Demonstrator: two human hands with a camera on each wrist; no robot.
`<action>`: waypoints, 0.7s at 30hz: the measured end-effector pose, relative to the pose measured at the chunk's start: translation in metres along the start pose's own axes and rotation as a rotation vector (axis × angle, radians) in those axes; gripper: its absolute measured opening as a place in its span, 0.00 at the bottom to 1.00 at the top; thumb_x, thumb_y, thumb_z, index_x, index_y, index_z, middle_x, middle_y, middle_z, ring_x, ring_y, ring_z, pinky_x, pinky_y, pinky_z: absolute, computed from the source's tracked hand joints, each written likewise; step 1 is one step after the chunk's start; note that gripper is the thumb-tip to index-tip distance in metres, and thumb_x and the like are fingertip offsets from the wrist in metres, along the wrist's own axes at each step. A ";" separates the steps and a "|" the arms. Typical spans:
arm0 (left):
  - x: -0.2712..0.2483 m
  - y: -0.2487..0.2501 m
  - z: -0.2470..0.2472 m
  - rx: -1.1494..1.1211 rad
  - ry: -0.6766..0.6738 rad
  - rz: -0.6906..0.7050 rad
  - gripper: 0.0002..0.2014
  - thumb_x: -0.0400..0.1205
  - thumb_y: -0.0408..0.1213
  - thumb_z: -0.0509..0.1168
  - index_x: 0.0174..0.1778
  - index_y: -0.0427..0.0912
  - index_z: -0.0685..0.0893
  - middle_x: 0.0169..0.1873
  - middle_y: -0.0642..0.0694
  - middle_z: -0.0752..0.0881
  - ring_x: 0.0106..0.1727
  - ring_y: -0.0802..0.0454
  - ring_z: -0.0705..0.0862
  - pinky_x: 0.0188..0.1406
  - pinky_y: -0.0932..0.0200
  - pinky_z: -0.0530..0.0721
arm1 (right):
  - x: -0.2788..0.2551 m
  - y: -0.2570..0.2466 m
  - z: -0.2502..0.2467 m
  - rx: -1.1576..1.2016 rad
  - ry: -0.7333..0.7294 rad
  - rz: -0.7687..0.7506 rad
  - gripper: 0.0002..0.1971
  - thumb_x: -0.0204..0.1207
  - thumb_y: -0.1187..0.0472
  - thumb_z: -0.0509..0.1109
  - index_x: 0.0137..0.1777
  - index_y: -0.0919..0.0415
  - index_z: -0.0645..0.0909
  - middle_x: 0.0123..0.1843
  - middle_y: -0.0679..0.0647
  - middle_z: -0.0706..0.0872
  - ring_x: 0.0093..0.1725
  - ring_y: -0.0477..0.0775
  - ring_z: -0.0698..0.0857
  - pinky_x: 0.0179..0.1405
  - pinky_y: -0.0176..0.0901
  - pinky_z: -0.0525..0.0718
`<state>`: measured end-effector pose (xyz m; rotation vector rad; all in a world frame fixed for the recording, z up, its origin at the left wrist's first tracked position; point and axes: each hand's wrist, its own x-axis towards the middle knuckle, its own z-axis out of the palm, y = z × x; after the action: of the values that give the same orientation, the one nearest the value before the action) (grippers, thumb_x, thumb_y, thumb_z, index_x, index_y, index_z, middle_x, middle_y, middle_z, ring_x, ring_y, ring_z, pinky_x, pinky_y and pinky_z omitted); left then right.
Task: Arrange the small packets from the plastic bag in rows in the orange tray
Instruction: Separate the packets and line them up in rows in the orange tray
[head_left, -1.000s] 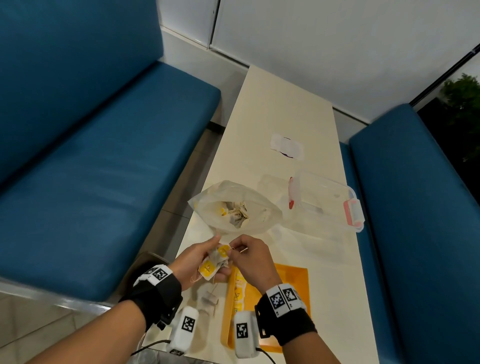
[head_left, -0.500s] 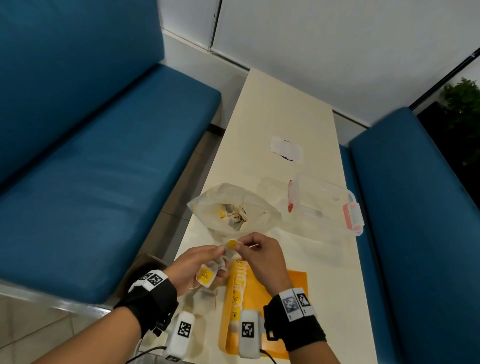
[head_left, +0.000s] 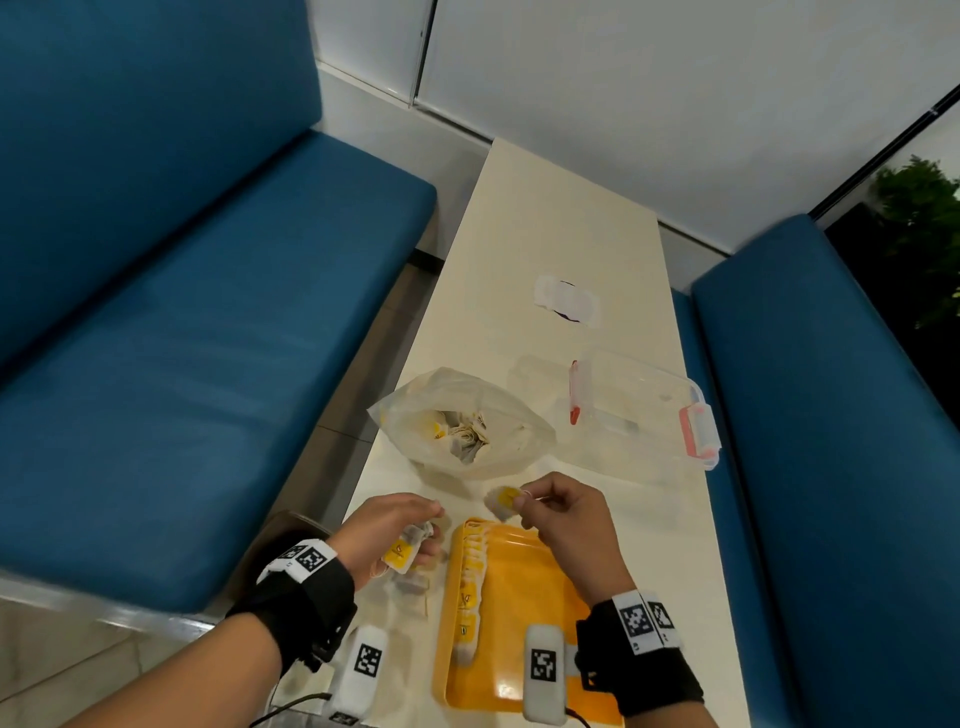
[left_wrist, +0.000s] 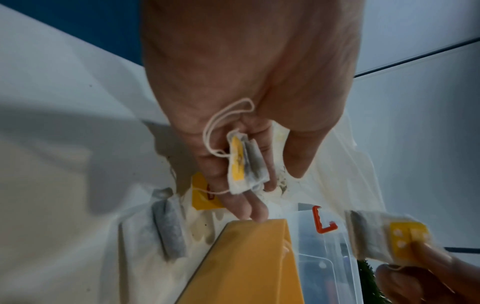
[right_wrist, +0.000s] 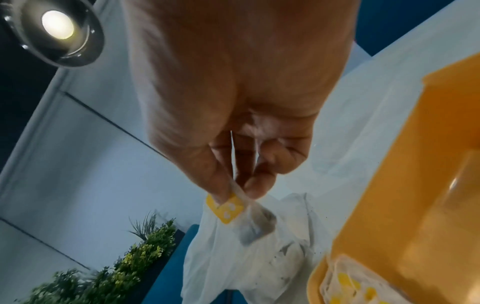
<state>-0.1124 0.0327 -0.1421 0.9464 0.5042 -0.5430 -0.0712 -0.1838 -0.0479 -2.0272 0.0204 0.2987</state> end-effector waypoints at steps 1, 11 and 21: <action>0.000 0.000 0.001 0.038 0.017 0.007 0.17 0.82 0.34 0.72 0.61 0.23 0.83 0.42 0.29 0.86 0.35 0.39 0.86 0.30 0.56 0.85 | -0.001 0.001 -0.001 0.019 -0.003 0.010 0.04 0.74 0.68 0.78 0.40 0.68 0.87 0.31 0.57 0.88 0.30 0.47 0.84 0.29 0.33 0.78; 0.003 -0.007 0.011 0.281 0.062 0.095 0.13 0.78 0.34 0.79 0.53 0.30 0.90 0.35 0.33 0.88 0.34 0.40 0.87 0.40 0.48 0.87 | -0.012 0.018 -0.005 0.065 -0.076 0.114 0.03 0.79 0.71 0.71 0.44 0.70 0.81 0.30 0.66 0.88 0.30 0.55 0.86 0.25 0.42 0.76; 0.006 -0.015 0.020 0.586 0.093 0.157 0.25 0.69 0.46 0.86 0.59 0.48 0.87 0.38 0.36 0.93 0.33 0.46 0.92 0.38 0.59 0.89 | -0.057 0.066 0.016 -0.105 -0.355 0.356 0.04 0.79 0.67 0.70 0.45 0.61 0.78 0.34 0.67 0.91 0.26 0.51 0.86 0.23 0.40 0.78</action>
<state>-0.1142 0.0077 -0.1449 1.5621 0.3519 -0.5144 -0.1391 -0.2064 -0.0999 -2.0416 0.1473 0.8966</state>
